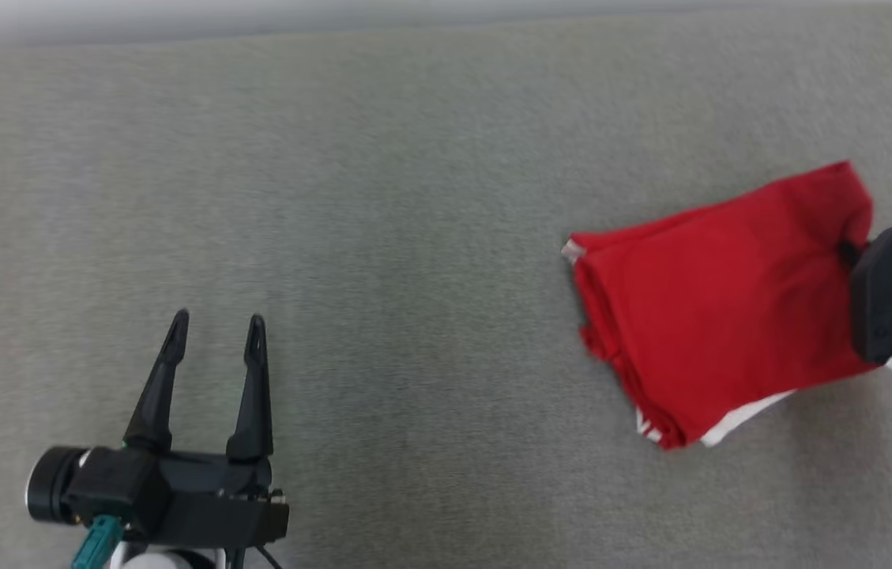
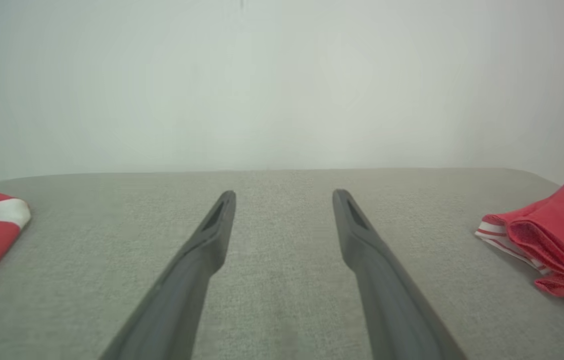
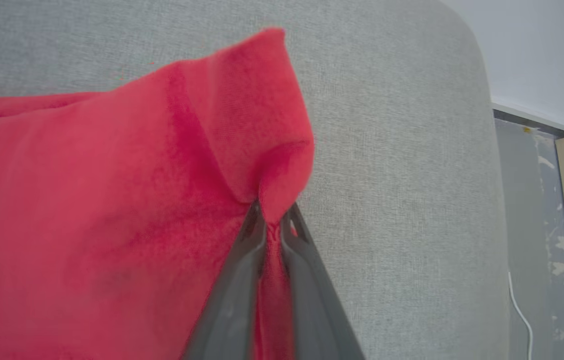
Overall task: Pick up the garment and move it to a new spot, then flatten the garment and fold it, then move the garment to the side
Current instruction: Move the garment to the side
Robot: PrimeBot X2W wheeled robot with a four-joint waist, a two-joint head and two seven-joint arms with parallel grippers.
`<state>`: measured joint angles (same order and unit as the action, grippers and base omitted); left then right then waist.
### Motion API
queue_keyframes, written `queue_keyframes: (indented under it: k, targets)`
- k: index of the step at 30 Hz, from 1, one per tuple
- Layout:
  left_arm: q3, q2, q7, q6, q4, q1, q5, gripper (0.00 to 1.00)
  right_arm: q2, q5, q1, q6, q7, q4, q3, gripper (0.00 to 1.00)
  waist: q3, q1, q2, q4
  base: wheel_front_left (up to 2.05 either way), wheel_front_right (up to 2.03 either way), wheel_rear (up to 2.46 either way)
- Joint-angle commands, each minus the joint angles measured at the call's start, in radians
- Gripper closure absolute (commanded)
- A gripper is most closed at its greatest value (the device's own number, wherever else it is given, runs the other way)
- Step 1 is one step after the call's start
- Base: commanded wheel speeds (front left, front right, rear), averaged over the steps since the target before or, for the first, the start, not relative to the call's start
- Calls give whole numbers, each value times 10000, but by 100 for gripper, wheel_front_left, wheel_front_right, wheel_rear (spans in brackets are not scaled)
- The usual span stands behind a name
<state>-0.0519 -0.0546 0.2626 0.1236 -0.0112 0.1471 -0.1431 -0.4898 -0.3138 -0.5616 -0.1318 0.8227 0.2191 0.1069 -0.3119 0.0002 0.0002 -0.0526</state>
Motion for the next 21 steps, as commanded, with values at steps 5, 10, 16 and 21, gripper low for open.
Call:
queue_keyframes:
  k: [5,10,16,21]
  targets:
    - [-173,-209,28,67,375,668,315,0,-489,348,-722,25,-742,252,98,100,-1498,-2,-2,-1577,0,0,0]
    - [-577,-612,28,67,793,977,492,0,-699,712,-1422,25,-1667,1060,-336,100,-2079,-2,-2,-2106,0,0,0]
    - [-1127,-1087,28,75,1189,1281,586,0,-744,1119,-1924,25,-2697,1899,-1006,100,-2538,-2,-2,-2379,0,0,0]
    - [-1599,-1430,28,77,1449,1494,537,0,-761,1408,-2229,25,-3632,2374,-1340,100,-2830,-2,-2,-2528,0,0,0]
